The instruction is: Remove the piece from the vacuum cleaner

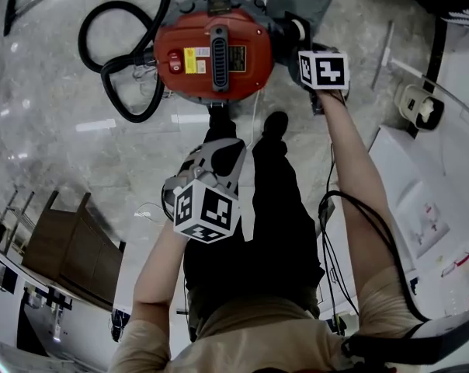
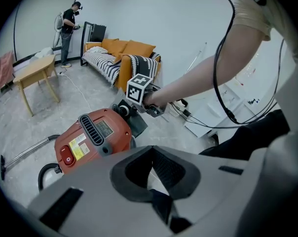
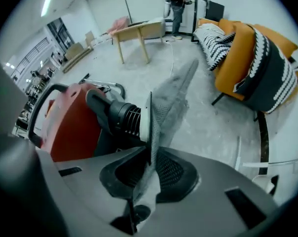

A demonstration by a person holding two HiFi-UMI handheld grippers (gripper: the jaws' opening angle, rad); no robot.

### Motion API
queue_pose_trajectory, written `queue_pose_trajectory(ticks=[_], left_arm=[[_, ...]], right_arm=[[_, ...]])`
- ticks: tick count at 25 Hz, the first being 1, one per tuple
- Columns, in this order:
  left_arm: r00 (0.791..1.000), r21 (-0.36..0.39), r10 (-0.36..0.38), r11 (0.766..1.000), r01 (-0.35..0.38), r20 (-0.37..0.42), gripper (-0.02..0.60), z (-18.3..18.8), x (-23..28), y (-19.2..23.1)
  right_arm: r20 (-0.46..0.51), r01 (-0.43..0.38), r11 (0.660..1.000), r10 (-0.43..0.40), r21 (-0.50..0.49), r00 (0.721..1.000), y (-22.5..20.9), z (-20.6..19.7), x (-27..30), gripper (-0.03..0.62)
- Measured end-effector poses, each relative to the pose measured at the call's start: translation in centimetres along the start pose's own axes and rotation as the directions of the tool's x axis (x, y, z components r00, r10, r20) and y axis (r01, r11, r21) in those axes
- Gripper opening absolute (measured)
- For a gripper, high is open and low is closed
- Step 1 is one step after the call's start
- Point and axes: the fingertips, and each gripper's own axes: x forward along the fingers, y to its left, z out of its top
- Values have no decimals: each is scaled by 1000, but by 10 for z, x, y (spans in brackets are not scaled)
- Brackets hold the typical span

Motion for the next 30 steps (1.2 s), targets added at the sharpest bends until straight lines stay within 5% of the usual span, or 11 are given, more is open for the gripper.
queue_pose_trajectory(ticks=[4,6,12,15,17,18,19,21,22,24,30], left_arm=[[1000,-12,5,1000,-5,11,2,4,-2,1],[1000,-16,10,1000,-10,5,2,1,-2,4],[1000,-23,13,1000,-13,-1,2,-5,-1,4],[1000,-19,10,1000,-10,-1,2,-4,-2,3],[1000,-16,11,1000,-11,1,2,-3,-3,3],[1000,-15,12,1000,-12,1,2,-3,-3,4],[1000,-15,15,1000,-15,1,2,-3,-4,5],[1000,-16,19,1000,-19,1,2,-4,-6,7],[1000,-17,21,1000,-21,-1,2,-5,-7,8],[1000,-17,25,1000,-25,-8,2,-8,-7,10],[1000,-36,18,999,-18,-5,2,-11,-5,8]], right_arm=[[44,-93,987,88,134,995,-2,2,3,34],[82,-187,924,169,335,982,-2,1,4,34],[257,-379,466,305,799,917,4,1,5,43],[305,-407,337,317,849,898,7,0,5,44],[315,-414,305,324,858,892,6,-1,6,48],[300,-407,354,320,842,899,4,-1,7,48],[255,-380,486,304,787,918,1,-1,7,48],[94,-209,875,186,438,978,-6,1,5,44],[32,-102,977,97,187,995,-7,2,4,31],[-3,1,993,-2,-120,1000,-8,3,4,26],[14,89,934,-90,-346,996,-14,-4,6,26]])
